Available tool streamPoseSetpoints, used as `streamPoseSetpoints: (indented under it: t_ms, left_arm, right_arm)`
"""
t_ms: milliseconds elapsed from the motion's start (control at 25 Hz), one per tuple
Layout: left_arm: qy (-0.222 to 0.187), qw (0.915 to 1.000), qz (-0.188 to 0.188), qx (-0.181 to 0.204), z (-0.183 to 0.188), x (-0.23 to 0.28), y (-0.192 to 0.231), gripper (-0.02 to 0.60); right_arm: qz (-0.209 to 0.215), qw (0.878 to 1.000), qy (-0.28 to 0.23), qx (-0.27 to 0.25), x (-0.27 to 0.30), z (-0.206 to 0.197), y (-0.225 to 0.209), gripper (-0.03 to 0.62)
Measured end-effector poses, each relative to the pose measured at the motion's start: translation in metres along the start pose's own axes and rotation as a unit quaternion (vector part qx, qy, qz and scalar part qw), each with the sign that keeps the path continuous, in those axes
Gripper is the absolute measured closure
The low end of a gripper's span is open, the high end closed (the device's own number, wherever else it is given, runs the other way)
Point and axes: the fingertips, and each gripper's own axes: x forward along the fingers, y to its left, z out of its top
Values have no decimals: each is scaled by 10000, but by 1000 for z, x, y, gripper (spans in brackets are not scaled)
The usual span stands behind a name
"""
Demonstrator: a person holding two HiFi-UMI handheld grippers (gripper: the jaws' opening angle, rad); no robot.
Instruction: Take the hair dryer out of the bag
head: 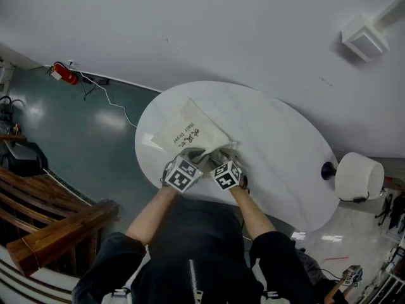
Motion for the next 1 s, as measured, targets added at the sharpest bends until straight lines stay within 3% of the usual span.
streamPoseSetpoints:
  t_ms: [1000]
  left_arm:
    - [76, 9999, 79, 80, -8, 4, -6, 529]
  right_arm:
    - [-49, 10000, 24, 11, -26, -31, 1, 368]
